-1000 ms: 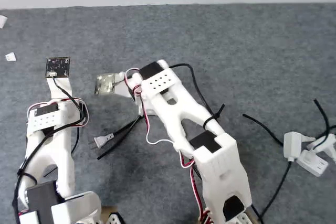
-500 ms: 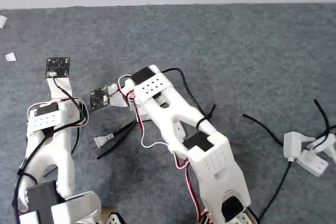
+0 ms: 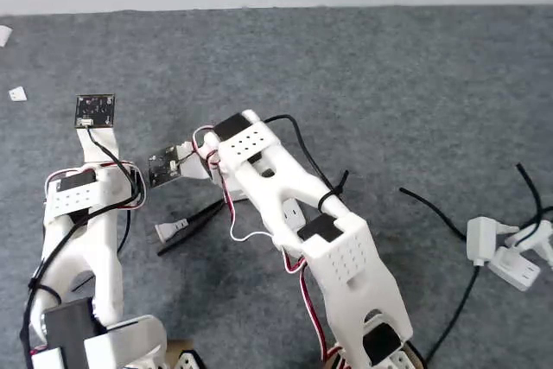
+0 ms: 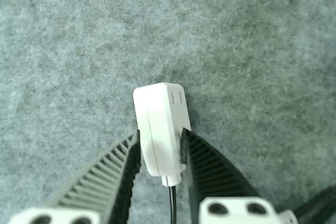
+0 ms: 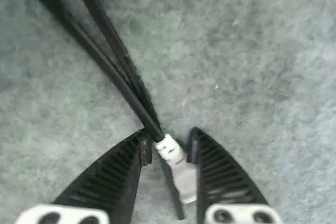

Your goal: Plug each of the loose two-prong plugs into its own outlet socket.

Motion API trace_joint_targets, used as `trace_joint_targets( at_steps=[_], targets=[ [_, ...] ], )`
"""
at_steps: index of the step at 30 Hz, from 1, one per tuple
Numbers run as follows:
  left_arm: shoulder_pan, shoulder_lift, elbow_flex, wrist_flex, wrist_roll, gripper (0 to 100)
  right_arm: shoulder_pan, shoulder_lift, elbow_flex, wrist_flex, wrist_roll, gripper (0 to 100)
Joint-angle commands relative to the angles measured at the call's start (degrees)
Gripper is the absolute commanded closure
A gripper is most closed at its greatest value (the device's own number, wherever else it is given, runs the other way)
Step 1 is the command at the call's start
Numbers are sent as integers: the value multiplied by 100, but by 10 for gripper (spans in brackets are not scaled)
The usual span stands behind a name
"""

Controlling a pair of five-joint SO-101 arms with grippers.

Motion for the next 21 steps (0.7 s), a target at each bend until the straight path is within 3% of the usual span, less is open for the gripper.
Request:
trace_joint_targets(
  at_steps=[1,4,10,21],
  targets=[
    [-44,-35,-224,9,35,888,136,31,-290,22,123,921],
    [-44,-44,-224,79,-62,887,136,75,-343,31,123,911],
    [-35,-53,-224,88,-97,887,224,48,-484,22,53,989],
    [-35,-53,-224,79,-97,887,374,110,-2602,1411,-1591,988]
  ],
)
